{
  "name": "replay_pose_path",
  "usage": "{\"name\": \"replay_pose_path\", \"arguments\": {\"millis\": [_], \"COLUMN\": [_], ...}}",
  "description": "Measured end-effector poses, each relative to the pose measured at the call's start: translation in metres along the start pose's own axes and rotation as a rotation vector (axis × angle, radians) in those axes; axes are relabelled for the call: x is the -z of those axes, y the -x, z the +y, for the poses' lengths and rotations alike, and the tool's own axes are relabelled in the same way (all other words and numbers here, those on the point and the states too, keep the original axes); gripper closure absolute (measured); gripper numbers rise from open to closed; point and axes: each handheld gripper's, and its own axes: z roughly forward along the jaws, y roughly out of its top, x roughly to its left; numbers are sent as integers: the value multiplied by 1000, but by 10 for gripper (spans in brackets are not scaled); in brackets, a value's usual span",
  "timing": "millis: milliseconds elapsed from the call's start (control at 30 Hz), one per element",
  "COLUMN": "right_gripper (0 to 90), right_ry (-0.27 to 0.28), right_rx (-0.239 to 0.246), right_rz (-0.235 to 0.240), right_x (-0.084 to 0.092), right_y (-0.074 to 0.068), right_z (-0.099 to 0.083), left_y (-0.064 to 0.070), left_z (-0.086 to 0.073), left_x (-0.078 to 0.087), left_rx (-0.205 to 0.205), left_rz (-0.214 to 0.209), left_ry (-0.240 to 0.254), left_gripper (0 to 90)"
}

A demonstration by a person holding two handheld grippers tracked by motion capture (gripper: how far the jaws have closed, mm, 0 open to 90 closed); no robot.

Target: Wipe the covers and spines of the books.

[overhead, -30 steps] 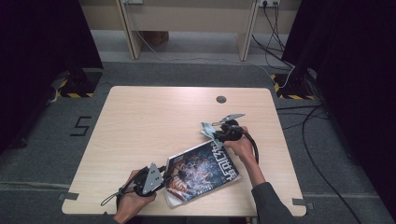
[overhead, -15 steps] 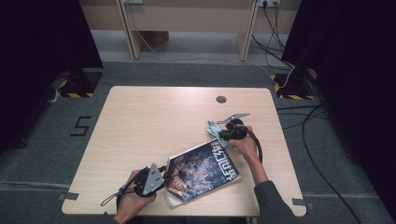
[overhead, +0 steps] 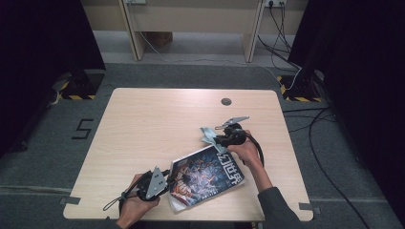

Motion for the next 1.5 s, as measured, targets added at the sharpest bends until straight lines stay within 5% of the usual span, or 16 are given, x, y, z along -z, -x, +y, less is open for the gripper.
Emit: {"name": "replay_pose_path", "arguments": {"millis": [167, 300, 433, 800, 967, 1200, 1500], "right_gripper": [811, 813, 815, 815, 819, 823, 827], "right_ry": [16, 17, 9, -20, -16, -12, 42], "right_rx": [44, 49, 46, -66, -95, -40, 29], "right_rz": [31, 27, -14, -147, -149, -138, -53], "right_x": [0, 1, 1, -2, 0, 2, 14], "right_y": [-21, -21, -13, 30, 35, 14, -27], "right_z": [7, 7, 4, -15, -19, -13, -10], "left_y": [0, 1, 1, 3, 3, 2, 2], "left_z": [0, 1, 0, 1, 1, 1, -1], "left_x": [1, 1, 0, 0, 0, 0, -1], "left_rx": [-4, -7, -2, -7, -7, -3, 10], "left_rz": [0, 3, 3, -1, -1, -4, 0], "left_ry": [0, 2, 3, 1, 3, 1, -6], "left_gripper": [747, 747, 748, 748, 748, 748, 747]}}
